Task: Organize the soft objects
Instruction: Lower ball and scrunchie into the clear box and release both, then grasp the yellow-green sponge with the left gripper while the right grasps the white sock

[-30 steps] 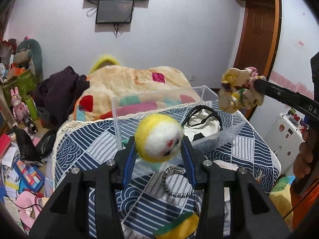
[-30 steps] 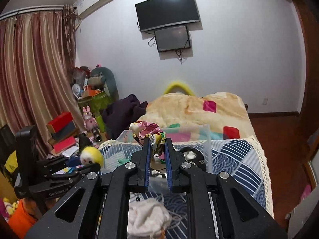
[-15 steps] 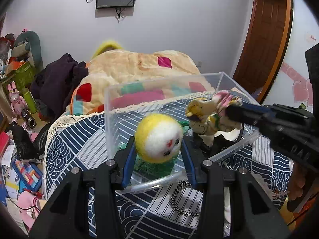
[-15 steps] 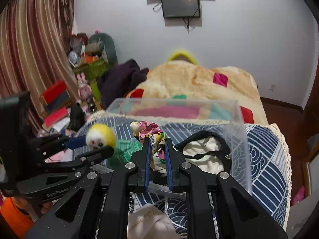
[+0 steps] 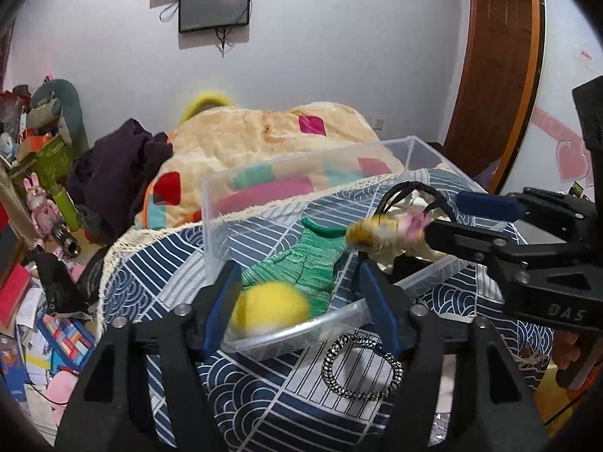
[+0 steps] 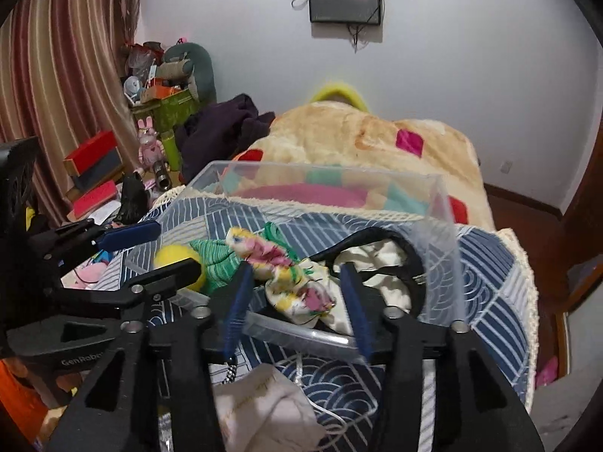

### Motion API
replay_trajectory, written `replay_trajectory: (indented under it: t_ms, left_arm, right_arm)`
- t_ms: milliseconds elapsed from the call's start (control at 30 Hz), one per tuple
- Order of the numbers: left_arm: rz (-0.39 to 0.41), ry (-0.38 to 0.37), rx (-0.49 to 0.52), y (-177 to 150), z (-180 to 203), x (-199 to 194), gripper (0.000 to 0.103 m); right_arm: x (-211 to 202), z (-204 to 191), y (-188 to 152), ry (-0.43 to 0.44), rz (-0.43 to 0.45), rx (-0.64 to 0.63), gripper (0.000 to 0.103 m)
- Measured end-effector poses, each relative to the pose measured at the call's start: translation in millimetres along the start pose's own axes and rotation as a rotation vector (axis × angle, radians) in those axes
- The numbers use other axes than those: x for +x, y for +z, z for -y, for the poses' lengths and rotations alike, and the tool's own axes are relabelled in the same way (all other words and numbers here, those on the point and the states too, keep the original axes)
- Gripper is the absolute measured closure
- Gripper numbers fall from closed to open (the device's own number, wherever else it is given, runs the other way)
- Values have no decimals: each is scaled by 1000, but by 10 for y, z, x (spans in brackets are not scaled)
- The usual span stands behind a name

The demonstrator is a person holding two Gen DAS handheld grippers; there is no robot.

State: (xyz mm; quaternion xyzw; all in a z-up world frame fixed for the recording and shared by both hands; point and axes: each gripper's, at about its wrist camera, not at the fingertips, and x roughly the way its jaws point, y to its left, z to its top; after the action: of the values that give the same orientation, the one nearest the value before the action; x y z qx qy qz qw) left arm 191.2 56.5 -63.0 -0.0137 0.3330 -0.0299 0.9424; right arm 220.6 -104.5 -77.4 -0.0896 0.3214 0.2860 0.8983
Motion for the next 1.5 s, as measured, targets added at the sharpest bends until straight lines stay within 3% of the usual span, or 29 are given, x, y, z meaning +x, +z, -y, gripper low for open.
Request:
replay_trajectory:
  t_ms: [133,433,867,967,1033,1133,1267,1300,1467,1500]
  left_arm:
    - [38,-15,6,-13,9,-193,25]
    - [82,-31,29,-226,102,-603,12]
    - [-88,-31,-25,-920,147,-413,12]
    - [-124,-12,-36,-1039,164,-328,12]
    - [-137,-41,-51,-1102,163,-309,11]
    - [-136,-60,-51,-1149,210,-307,11]
    - [-151,-102,-81,-1236,258,-289,12]
    - [-159,-113,-87,-1262,273,-279,13]
    - [-143,-168,-70,-1247,354,-357,53]
    - [-143,-173,-67,-1231,368,-363,57]
  right_arm:
    - [-237,12,-27,-18,63,-7,31]
    - [-539,-64,-181,16,113,-11,23]
    - [-160,-179,-833,49,-70,23,22]
    - [-119,-173,-894,22,-78,30,37]
    - [-102,-146,-926,58,-90,58,55]
    - [-133,-111,-985,49,-84,64,66]
    - [-249,-51,-1032,52,-64,92,73]
    - [-289,-31,-1038,49,-56,97,74]
    - [-441,31,-1002,33,-12,127,75]
    - [-487,49,-990,31,0,132,75]
